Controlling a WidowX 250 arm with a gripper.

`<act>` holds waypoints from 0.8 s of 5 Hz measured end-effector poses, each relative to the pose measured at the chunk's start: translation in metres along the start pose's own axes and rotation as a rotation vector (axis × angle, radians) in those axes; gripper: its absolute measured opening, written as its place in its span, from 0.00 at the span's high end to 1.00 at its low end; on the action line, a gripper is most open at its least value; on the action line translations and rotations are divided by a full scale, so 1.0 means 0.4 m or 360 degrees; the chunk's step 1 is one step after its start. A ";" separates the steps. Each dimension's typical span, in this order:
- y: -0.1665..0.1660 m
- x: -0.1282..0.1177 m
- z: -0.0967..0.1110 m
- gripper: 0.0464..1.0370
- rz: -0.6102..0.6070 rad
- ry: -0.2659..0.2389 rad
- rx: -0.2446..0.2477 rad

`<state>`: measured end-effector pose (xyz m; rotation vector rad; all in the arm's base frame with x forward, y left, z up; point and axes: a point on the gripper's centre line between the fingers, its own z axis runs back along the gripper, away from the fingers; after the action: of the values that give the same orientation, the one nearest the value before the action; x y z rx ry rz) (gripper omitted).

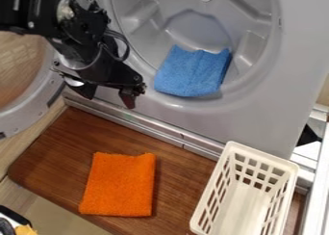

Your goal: Put the orange towel on the left side of the table

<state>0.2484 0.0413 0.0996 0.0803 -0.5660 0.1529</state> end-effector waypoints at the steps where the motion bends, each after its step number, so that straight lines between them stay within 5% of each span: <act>1: -0.001 -0.013 -0.009 0.04 0.0005 0.0032 -0.0003; 4: -0.014 -0.148 -0.158 0.04 -0.0012 0.0282 -0.0031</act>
<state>0.2334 0.0359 0.0143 0.0496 -0.3903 0.1453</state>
